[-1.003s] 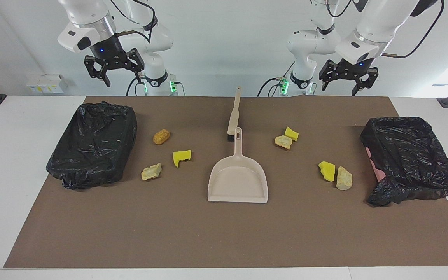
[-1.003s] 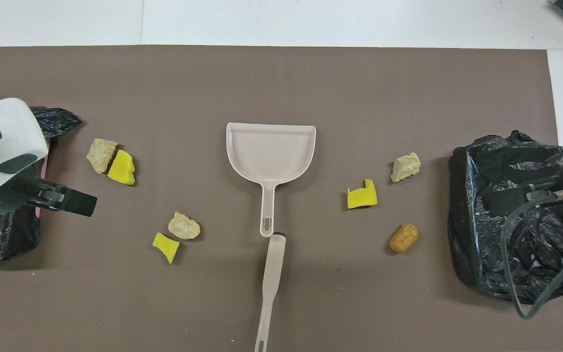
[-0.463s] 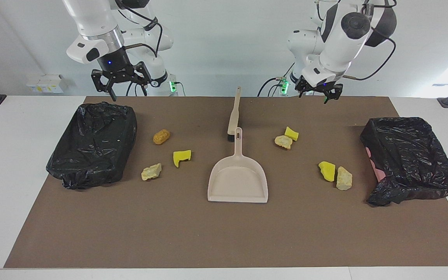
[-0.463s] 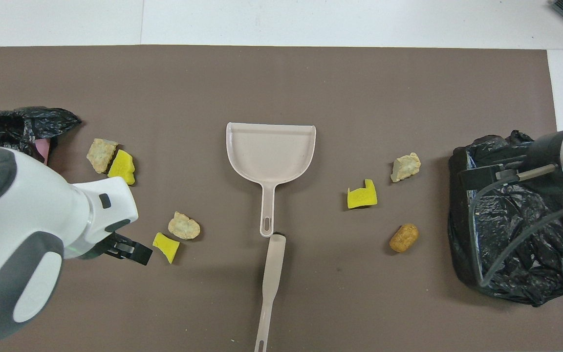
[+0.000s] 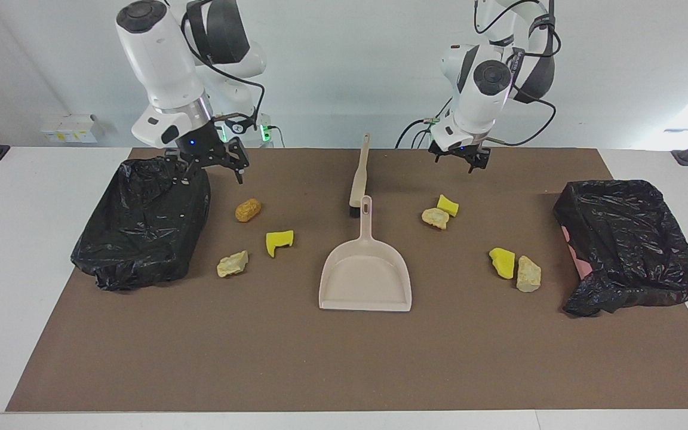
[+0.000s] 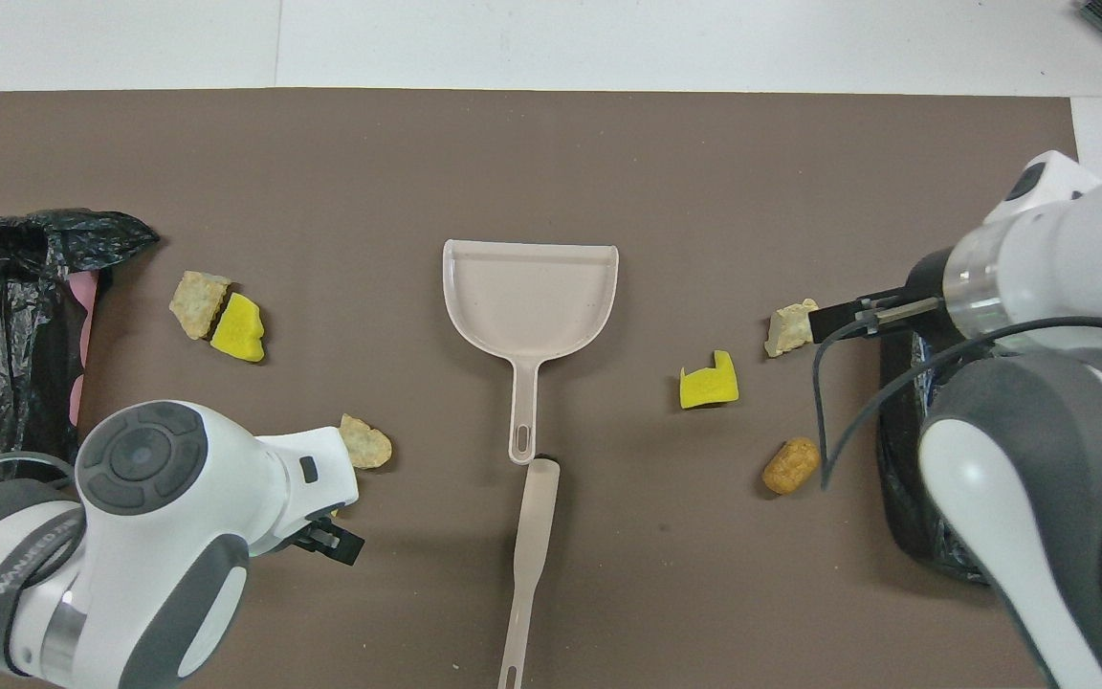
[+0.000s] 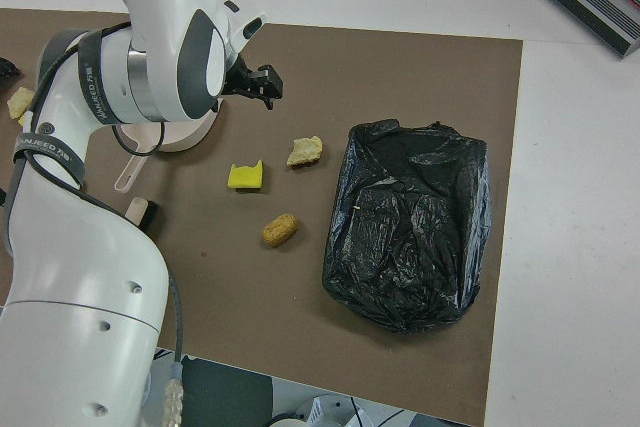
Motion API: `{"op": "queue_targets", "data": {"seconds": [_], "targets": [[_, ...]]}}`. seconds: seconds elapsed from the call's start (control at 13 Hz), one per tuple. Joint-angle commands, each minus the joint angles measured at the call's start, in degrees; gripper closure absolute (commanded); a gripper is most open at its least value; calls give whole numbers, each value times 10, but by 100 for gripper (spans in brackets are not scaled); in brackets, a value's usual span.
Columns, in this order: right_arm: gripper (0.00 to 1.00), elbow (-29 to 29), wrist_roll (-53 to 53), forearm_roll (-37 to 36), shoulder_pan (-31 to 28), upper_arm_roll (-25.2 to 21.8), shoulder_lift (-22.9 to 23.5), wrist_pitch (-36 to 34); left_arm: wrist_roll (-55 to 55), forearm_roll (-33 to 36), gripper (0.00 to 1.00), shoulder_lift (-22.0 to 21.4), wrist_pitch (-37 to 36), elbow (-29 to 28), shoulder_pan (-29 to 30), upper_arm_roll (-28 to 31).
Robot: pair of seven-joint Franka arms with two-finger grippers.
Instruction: Sweep and dump trash in bin
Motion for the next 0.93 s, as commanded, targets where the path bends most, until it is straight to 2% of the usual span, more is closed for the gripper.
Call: {"op": "queue_targets", "data": {"seconds": [0.0,0.23,0.46,0.62,0.85], "targets": [[0,-20,43,6,42,1,32,54,-28,-33,0,-25,42,-35,-63,8],[0,-63,147,6,106,1,55,151,-141,-41,0,-13,93,-45,-165,8],[0,-42,226,6,154,2,99,188,-233,-41,0,3,137,-53,-247,8],[0,-5,233,4,172,3,123,159,-291,-41,0,14,175,-66,-289,8],[0,63,260,1,184,3,164,109,-297,-41,0,38,216,-73,-308,8]]}}
